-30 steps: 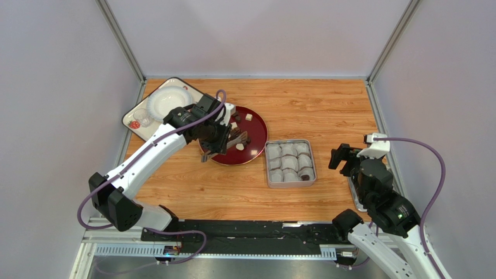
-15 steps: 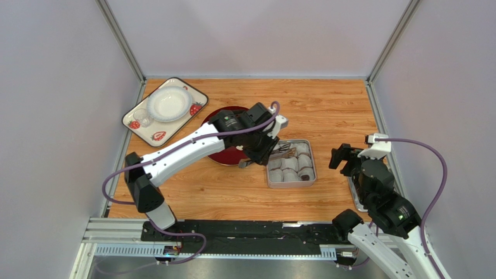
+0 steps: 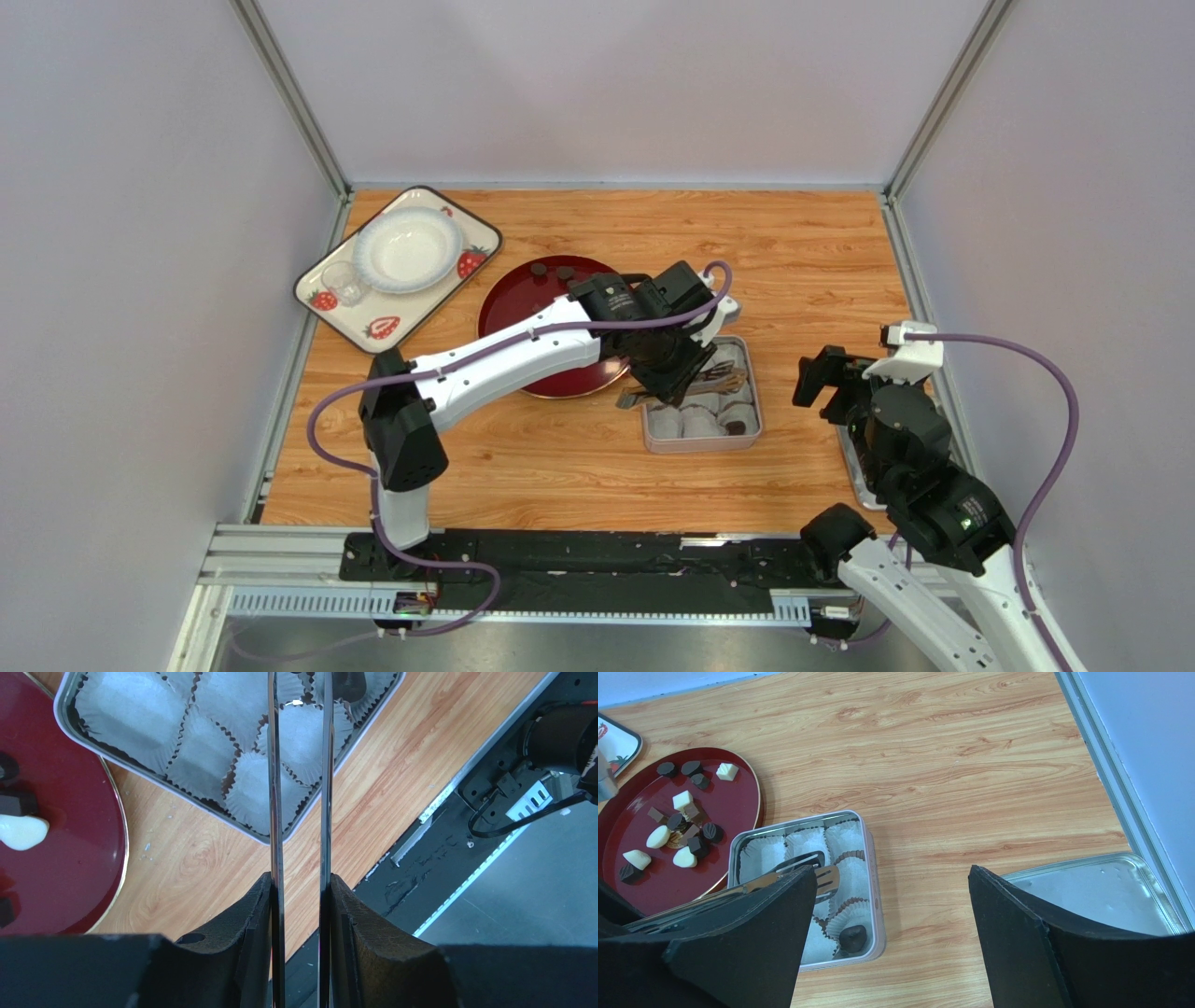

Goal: Pack the chocolate

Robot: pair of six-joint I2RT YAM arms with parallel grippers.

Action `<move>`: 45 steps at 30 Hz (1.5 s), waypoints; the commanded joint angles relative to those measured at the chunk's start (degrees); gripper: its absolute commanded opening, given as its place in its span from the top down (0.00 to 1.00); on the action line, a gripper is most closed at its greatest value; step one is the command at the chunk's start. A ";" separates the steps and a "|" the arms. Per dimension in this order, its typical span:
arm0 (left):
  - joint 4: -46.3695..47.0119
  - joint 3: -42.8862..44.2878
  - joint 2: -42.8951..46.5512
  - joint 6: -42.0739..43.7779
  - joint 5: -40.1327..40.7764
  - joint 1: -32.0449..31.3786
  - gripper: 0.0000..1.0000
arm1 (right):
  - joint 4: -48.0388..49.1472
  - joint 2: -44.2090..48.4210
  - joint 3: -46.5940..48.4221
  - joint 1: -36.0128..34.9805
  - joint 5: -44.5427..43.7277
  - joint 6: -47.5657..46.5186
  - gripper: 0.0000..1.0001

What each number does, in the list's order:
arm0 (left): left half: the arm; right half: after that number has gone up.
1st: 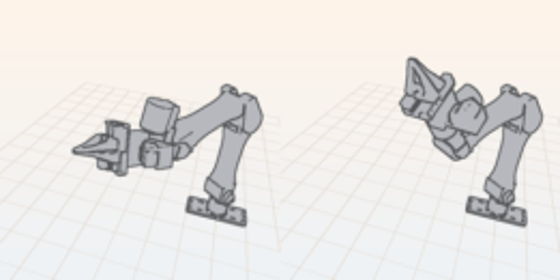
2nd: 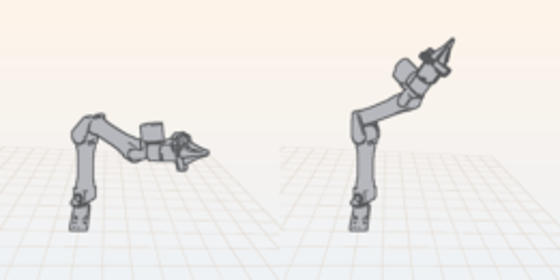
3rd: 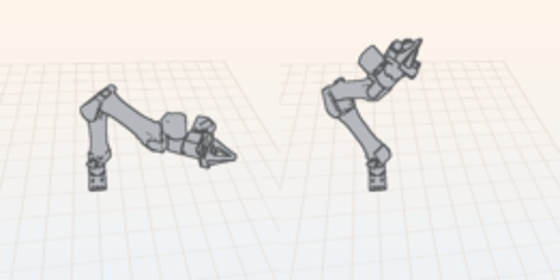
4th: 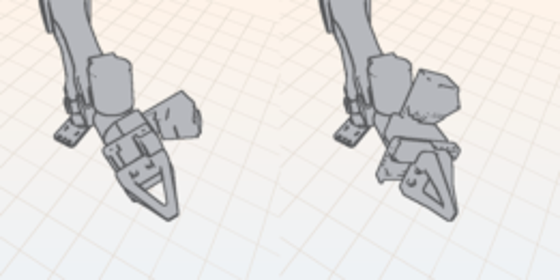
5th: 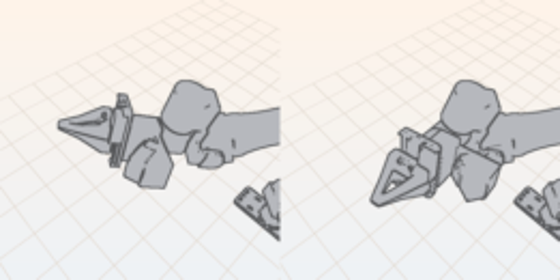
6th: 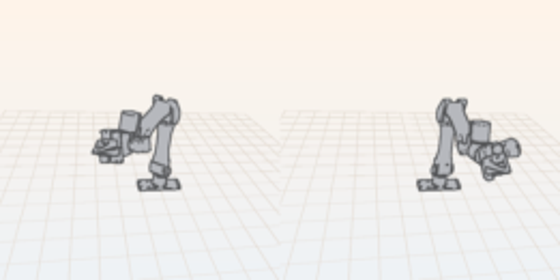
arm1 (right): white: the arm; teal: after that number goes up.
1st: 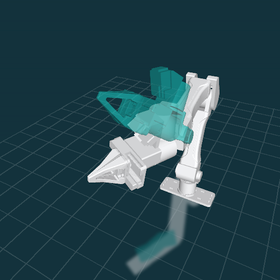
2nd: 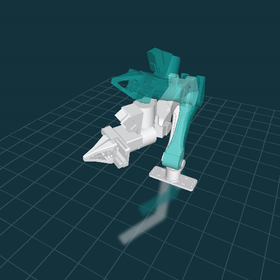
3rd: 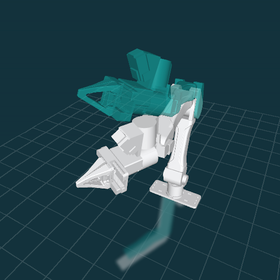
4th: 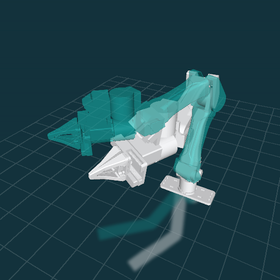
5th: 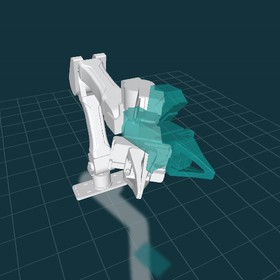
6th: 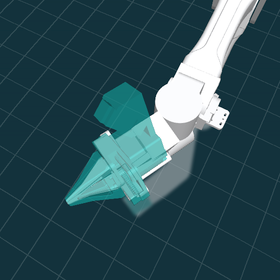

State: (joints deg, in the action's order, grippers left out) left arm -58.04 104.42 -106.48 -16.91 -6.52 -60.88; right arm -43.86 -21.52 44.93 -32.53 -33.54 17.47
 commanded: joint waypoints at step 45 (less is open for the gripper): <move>2.32 4.05 1.95 0.38 4.93 -0.03 0.62 | 2.02 0.60 -0.01 0.10 -0.12 -1.21 0.17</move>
State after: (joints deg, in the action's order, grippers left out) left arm -56.77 108.22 -112.84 -16.40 -5.52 -60.88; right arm -43.86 -21.52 44.93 -32.53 -33.52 17.06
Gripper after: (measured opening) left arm 0.414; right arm 0.836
